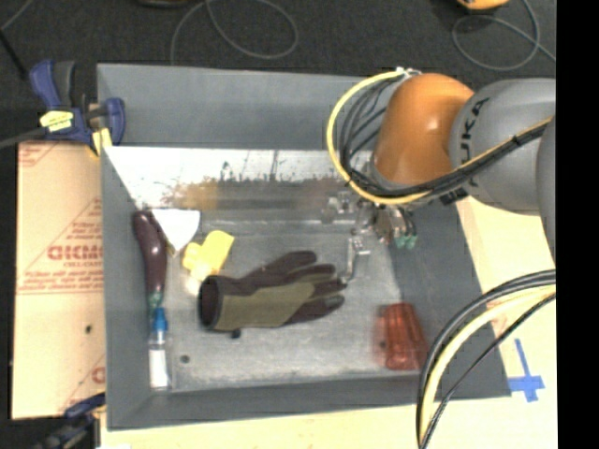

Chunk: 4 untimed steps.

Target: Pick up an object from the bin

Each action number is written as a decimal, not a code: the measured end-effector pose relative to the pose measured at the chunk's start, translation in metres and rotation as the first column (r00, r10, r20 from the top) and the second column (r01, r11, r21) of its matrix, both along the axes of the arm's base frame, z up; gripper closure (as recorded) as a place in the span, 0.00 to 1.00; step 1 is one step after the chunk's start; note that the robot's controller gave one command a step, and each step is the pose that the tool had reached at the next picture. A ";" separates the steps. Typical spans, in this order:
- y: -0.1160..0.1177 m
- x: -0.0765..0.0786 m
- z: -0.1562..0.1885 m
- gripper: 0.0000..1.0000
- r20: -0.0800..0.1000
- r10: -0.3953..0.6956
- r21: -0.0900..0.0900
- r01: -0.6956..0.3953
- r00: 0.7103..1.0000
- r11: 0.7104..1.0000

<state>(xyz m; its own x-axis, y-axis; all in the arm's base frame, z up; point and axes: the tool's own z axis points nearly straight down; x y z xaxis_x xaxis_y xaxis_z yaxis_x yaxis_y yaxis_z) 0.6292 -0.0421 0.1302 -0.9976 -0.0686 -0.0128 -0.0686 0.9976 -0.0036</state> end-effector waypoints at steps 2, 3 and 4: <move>0.039 -0.033 -0.059 1.00 0.003 -0.002 0.001 0.002 1.000 1.000; 0.039 -0.033 -0.059 1.00 0.003 -0.001 0.001 0.001 1.000 1.000; 0.037 -0.032 0.014 1.00 0.006 -0.005 0.000 0.005 1.000 1.000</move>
Offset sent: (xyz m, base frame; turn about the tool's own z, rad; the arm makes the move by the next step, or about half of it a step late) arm -0.0345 0.0392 -0.0602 0.0045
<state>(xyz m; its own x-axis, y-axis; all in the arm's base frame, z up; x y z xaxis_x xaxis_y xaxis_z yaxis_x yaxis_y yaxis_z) 0.5973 -0.0047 0.1440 -0.9978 -0.0641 -0.0192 -0.0640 0.9979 -0.0041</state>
